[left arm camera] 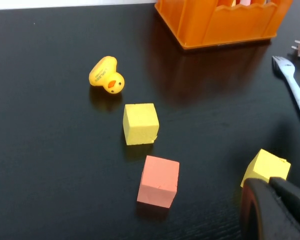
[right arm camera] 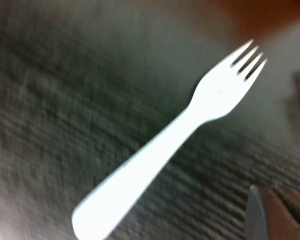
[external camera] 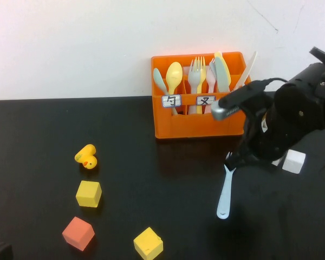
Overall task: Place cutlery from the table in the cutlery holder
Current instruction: Pick up the fork
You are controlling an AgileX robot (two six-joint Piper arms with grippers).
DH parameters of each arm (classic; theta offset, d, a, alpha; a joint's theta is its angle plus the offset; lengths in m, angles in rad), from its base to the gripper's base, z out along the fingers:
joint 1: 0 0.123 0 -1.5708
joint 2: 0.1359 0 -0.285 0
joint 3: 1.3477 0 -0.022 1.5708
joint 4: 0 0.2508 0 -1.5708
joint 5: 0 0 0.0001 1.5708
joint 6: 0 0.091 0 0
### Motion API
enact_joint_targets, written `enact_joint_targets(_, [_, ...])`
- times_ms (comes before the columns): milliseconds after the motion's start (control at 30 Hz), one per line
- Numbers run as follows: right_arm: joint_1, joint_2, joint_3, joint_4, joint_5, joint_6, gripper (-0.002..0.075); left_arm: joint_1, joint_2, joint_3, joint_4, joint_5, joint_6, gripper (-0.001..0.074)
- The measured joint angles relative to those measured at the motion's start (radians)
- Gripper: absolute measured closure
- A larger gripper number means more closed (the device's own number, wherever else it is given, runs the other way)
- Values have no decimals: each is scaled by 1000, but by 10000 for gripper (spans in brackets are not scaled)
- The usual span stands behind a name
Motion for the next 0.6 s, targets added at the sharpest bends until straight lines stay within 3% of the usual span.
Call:
enact_joint_targets(167, [-19, 15, -1, -10, -36, 191, 670, 0, -1, 4, 0, -2, -1, 736])
enact_joint_targets(400, [-49, 74, -1, 13, 28, 291, 377, 0, -1, 8, 0, -8, -1, 736])
enact_joint_targets(600, [-51, 127, -1, 74, -5, 295, 306, 0, -1, 8, 0, -8, -3, 736])
